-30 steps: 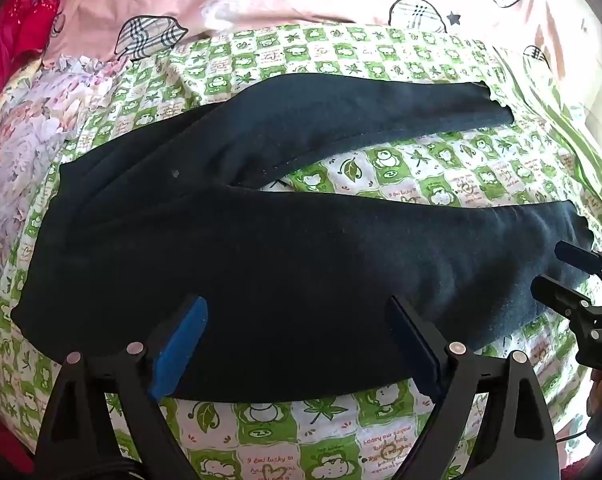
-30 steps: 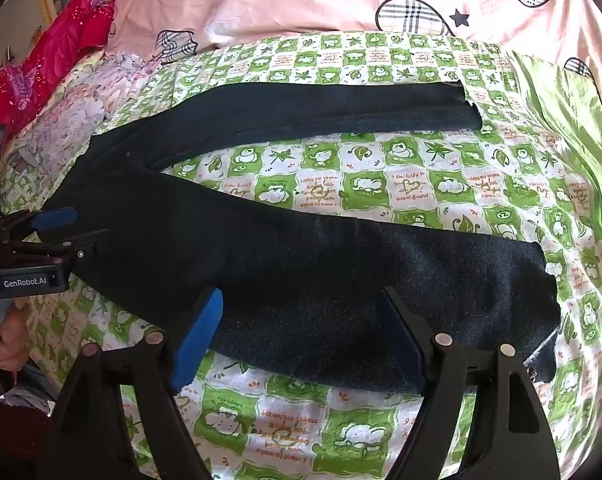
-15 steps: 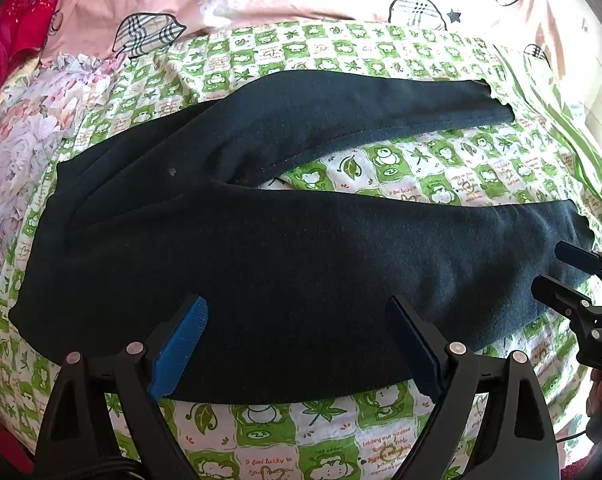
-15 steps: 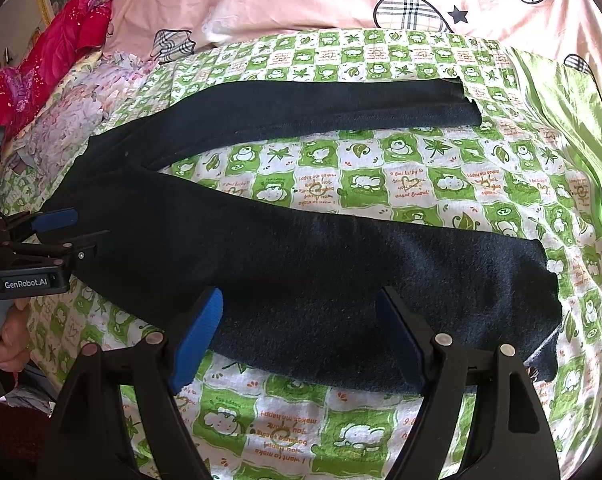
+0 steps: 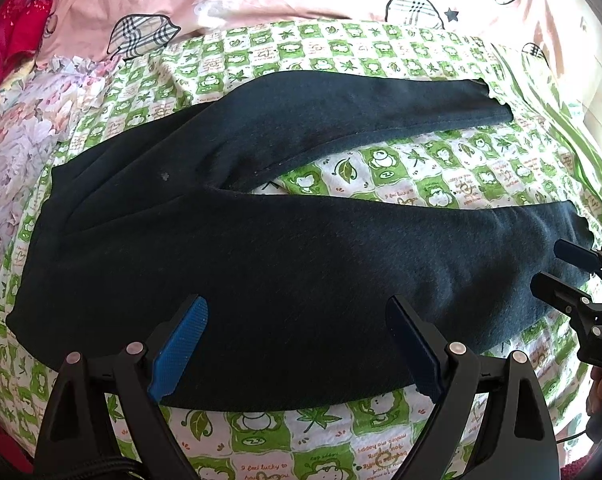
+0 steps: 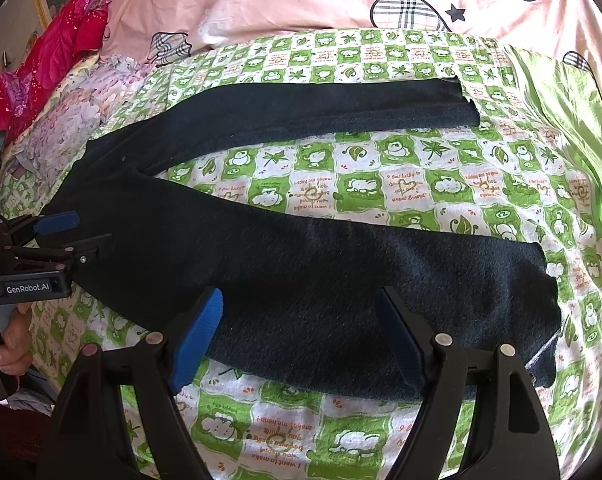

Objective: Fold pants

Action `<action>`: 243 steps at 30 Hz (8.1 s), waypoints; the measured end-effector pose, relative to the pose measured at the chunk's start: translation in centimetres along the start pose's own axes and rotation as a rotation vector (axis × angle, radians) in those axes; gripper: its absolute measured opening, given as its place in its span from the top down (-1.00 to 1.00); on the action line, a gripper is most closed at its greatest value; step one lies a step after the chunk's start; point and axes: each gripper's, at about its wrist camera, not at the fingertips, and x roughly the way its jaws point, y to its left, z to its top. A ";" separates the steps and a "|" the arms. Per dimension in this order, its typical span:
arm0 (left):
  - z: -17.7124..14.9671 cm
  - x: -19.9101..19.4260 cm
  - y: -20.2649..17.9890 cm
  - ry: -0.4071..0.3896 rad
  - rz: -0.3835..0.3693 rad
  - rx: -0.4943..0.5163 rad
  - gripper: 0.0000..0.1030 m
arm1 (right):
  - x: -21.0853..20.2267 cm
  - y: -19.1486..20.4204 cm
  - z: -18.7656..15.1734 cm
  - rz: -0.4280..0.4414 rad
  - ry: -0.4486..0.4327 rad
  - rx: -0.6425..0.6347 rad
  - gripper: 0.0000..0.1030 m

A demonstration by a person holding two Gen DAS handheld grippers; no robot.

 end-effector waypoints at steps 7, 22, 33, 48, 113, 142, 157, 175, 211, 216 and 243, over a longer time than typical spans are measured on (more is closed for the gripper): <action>0.1 0.4 -0.2 0.035 -0.014 0.000 -0.77 | 0.1 -0.1 0.0 0.015 0.001 0.011 -0.54; 1.4 1.3 0.5 0.069 -0.020 0.003 -0.77 | -0.2 -1.0 0.8 0.007 -0.099 0.014 -0.55; 5.3 2.3 1.1 0.050 0.014 0.036 -0.77 | 0.1 -4.1 4.5 0.012 -0.082 0.096 -0.55; 15.0 5.5 0.6 0.016 -0.004 0.120 -0.77 | 2.2 -10.7 13.9 -0.027 -0.089 0.120 -0.58; 8.9 -0.2 -2.2 0.180 -0.456 0.193 0.92 | -3.6 -16.2 5.9 0.173 -0.016 -0.051 0.84; 0.7 1.5 -4.7 0.320 -0.448 0.199 0.84 | -3.0 -15.0 -1.5 0.092 0.185 -0.251 0.84; -0.3 -0.5 -0.8 0.382 -0.441 0.025 -0.04 | -6.2 -15.4 0.4 0.190 0.145 -0.094 0.11; 8.8 1.3 13.7 0.406 0.016 -0.460 -0.35 | 1.6 1.4 5.4 0.494 0.177 -0.281 0.11; -2.2 -5.6 25.4 0.030 -0.169 -0.873 0.88 | 4.4 19.7 4.3 0.569 0.190 -0.703 0.87; -4.9 -4.8 25.4 0.030 -0.172 -0.929 0.88 | 5.0 20.4 3.6 0.540 0.216 -0.736 0.87; -10.0 -2.0 26.5 0.160 -0.196 -0.970 0.66 | 7.3 21.5 3.3 0.500 0.336 -0.725 0.81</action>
